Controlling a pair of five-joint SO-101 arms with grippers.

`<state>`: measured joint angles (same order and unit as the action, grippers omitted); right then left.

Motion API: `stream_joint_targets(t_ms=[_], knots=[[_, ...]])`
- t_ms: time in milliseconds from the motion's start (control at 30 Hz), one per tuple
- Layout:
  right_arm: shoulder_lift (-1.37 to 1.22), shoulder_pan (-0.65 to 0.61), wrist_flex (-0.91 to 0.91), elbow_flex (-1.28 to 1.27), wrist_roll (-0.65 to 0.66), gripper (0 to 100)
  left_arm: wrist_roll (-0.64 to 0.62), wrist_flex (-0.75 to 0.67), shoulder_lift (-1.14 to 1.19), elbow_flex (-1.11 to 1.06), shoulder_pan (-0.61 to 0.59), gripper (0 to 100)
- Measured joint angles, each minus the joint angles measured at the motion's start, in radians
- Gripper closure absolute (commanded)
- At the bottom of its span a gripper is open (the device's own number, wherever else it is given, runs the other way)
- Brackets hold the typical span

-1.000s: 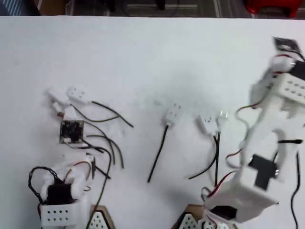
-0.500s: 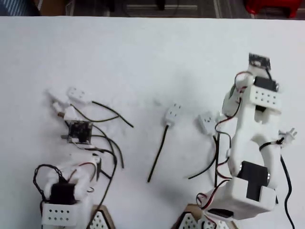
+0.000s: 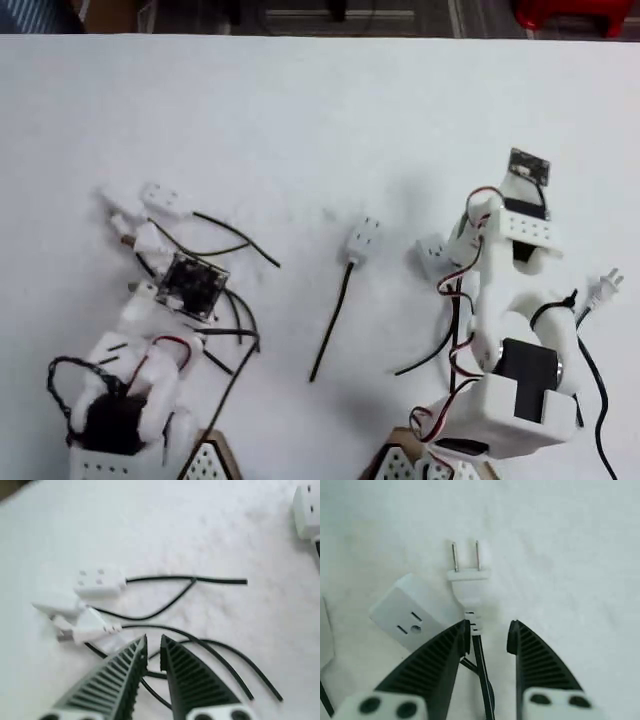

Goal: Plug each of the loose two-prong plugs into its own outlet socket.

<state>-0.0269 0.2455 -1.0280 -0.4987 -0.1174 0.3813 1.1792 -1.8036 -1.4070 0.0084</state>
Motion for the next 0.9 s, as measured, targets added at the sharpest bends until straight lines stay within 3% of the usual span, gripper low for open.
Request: stream_joint_targets(t_ms=[267,400,700,767,900], knots=[[0.0,-0.011,0.117,-0.048,0.0,86.8,-0.304,-0.203,0.115,0.137,-0.068,93],[0.0,-0.015,0.123,-0.055,0.0,86.8,-0.399,-0.255,0.373,0.204,-0.071,93],[0.0,-0.04,0.144,-0.069,0.0,86.8,-0.592,-0.216,0.976,0.483,-0.121,93],[0.0,-0.04,0.144,-0.069,0.0,86.8,-0.666,-0.181,1.025,0.523,-0.121,89],[0.0,-0.041,0.144,-0.071,0.0,86.8,-0.792,-0.054,1.045,0.594,-0.121,68]])
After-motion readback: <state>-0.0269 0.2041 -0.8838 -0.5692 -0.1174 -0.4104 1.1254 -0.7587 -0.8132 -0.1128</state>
